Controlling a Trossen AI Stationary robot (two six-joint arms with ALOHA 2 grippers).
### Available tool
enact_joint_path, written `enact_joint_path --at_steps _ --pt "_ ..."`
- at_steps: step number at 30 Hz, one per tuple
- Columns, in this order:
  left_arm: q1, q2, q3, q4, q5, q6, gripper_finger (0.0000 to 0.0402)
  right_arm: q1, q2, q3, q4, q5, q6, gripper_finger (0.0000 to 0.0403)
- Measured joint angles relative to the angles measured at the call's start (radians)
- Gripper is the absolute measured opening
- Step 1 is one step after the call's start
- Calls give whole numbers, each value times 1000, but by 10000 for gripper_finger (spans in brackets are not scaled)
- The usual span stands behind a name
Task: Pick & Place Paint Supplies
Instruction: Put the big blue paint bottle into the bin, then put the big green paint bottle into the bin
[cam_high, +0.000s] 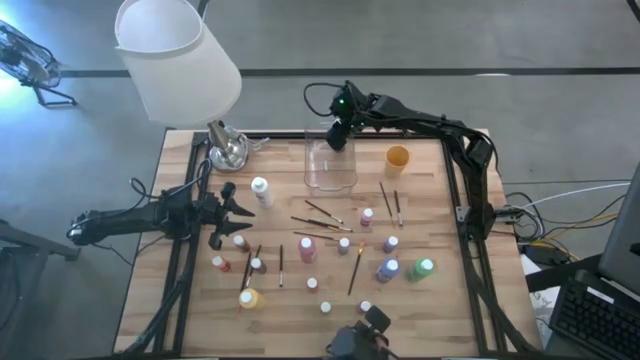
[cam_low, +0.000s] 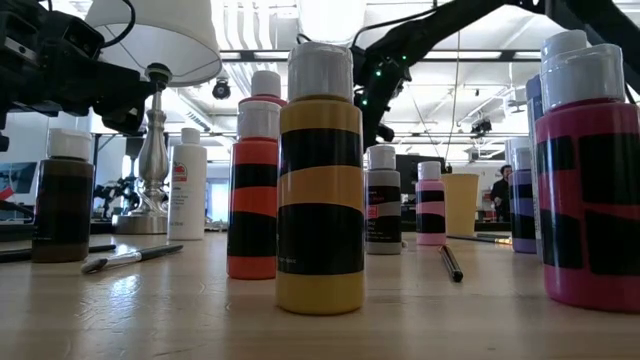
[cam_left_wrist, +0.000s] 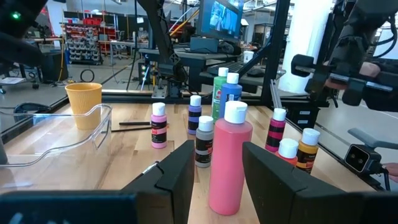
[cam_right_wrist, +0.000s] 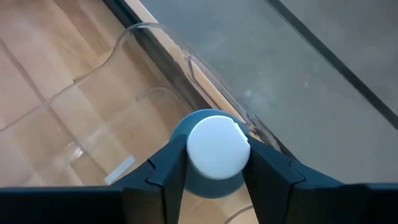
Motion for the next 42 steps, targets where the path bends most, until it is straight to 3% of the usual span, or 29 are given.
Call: enact_joint_path --at_steps 7,16,26,42 --pt "0 0 0 0 0 0 140 0 -16 -4 -17 -4 3 114" --pt "0 0 0 0 0 0 140 -19 -21 -4 -56 -1 14 157" --pt "0 0 0 0 0 0 140 -21 -22 -4 -50 7 -5 145" --pt "0 0 0 0 0 0 140 -23 -86 -6 -54 26 -18 235"
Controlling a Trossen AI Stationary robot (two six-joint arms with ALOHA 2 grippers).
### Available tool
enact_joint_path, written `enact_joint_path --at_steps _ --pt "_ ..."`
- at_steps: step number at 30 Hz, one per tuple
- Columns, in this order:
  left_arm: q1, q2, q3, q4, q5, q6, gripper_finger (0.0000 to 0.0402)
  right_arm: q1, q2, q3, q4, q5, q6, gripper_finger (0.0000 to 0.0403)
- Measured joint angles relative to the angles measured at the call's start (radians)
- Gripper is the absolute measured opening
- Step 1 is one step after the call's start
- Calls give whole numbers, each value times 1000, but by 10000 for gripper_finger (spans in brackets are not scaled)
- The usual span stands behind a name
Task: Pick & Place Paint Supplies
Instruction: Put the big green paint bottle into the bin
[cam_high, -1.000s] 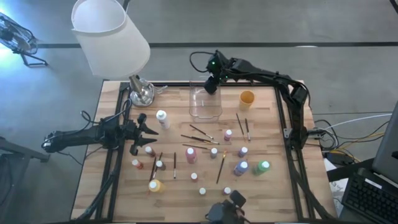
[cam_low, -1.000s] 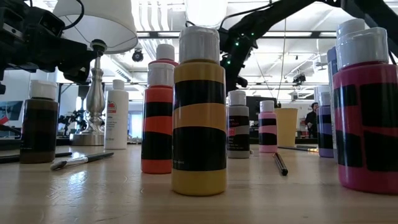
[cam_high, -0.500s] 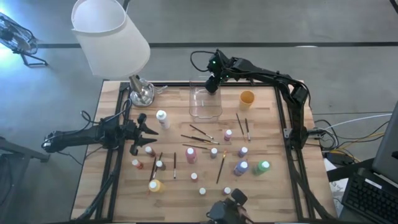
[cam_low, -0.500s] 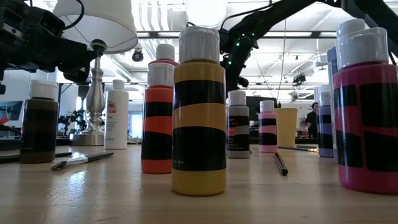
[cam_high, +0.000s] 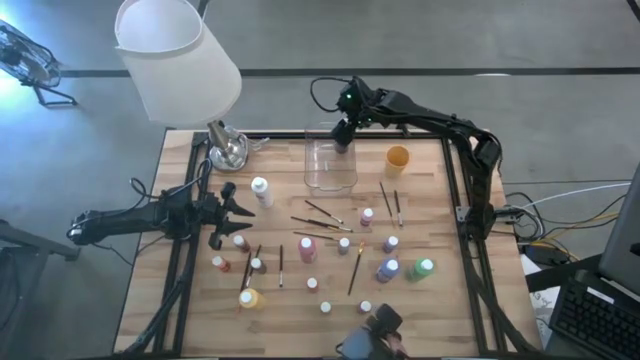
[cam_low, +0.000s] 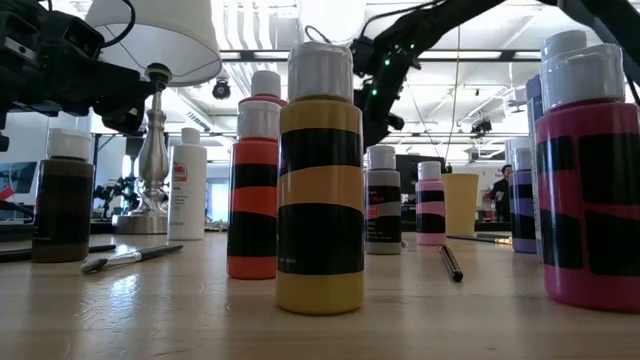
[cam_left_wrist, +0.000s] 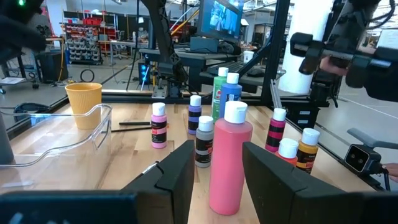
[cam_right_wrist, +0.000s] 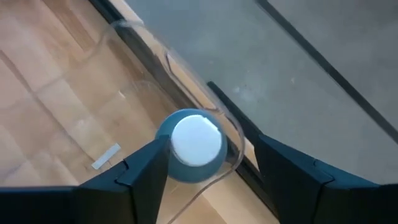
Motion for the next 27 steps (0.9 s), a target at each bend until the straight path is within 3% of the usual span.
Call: enact_joint_path --at_steps 10,17,27 --pt "0 0 0 0 0 0 140 49 -131 1 -116 -8 4 260" --pt "0 0 0 0 0 0 140 152 -272 2 -274 0 17 235" --pt "0 0 0 0 0 0 140 355 -468 3 -458 3 171 210"
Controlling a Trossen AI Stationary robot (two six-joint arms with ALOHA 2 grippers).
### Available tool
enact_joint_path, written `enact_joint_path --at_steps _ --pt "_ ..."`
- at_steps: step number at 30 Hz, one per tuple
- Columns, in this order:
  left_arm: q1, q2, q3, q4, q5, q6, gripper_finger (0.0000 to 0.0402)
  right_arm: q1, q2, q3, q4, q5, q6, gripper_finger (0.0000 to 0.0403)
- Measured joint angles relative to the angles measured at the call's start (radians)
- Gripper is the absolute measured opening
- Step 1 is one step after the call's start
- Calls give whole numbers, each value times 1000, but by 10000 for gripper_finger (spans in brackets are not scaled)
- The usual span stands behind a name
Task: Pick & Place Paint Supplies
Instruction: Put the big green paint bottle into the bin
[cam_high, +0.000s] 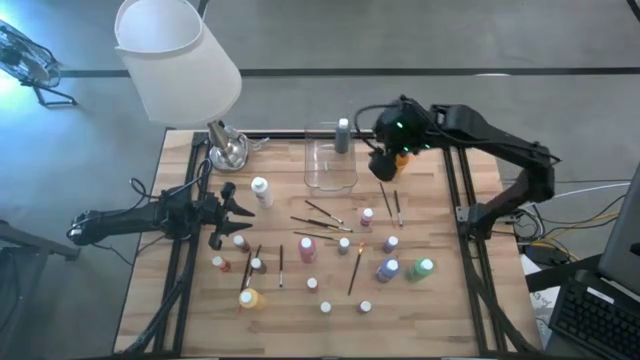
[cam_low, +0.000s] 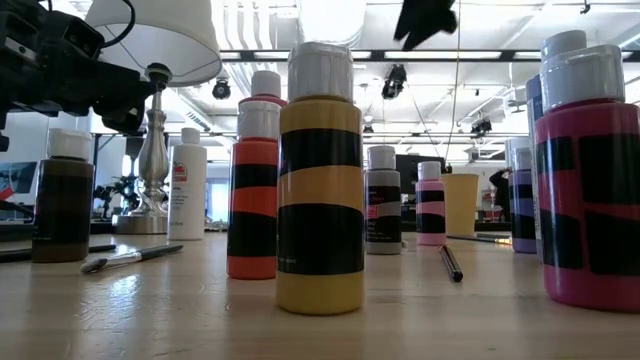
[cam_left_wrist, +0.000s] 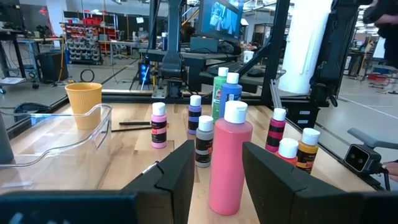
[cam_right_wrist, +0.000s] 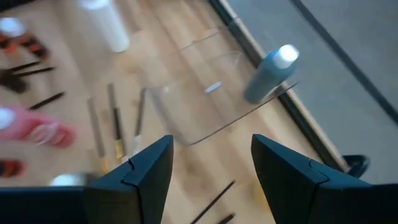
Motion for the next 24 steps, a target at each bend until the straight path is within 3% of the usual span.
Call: enact_joint_path --at_steps 9,24 --pt "0 0 0 0 0 0 140 271 -75 -7 -151 66 206 220" --pt "0 0 0 0 0 0 140 755 -61 -12 -303 176 641 215"
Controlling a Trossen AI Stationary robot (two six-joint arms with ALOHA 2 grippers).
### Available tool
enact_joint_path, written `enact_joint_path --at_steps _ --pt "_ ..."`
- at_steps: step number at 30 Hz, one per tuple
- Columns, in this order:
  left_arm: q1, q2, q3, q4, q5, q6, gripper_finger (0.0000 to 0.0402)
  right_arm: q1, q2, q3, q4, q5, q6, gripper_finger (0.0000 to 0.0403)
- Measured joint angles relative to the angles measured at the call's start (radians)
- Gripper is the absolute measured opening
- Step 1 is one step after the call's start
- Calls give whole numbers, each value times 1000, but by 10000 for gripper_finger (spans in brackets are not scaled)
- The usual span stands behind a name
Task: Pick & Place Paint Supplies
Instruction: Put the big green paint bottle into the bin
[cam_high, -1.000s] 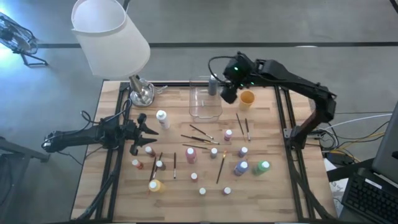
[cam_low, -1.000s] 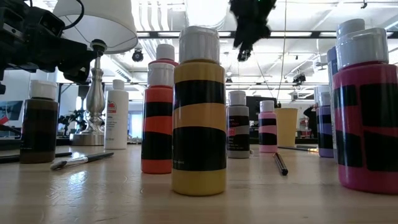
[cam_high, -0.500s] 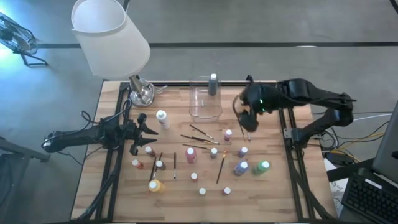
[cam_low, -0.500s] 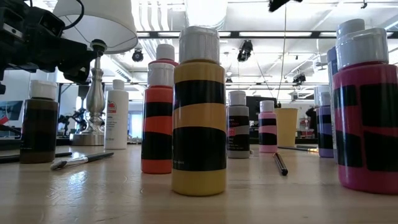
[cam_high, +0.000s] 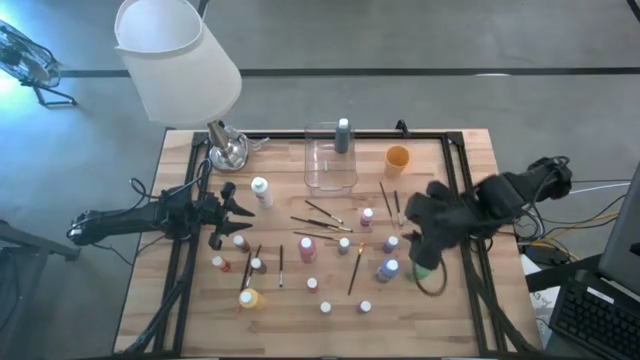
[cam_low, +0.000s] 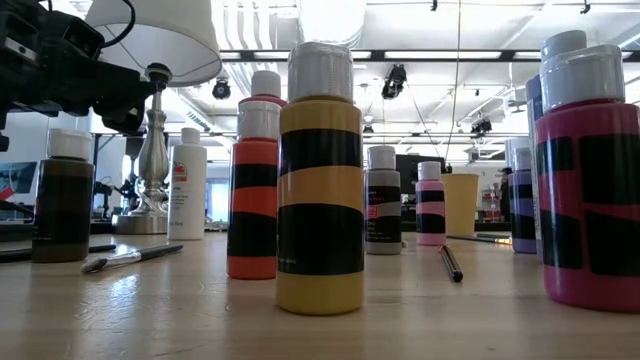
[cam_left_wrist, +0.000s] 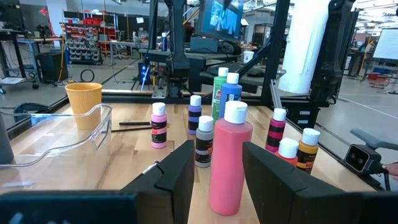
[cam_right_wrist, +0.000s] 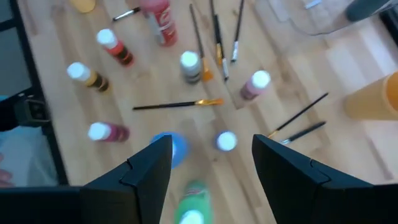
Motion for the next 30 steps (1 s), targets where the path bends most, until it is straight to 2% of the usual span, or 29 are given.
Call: enact_joint_path --at_steps 9,14,22,30 --pt "0 0 0 0 0 0 140 237 1 -28 -16 101 258 210" --pt "0 0 0 0 0 0 140 318 2 -99 -16 114 373 222" --pt "0 0 0 0 0 0 140 384 1 -224 -17 104 528 240" --pt "0 0 0 0 0 0 140 393 1 -297 -16 51 625 252"
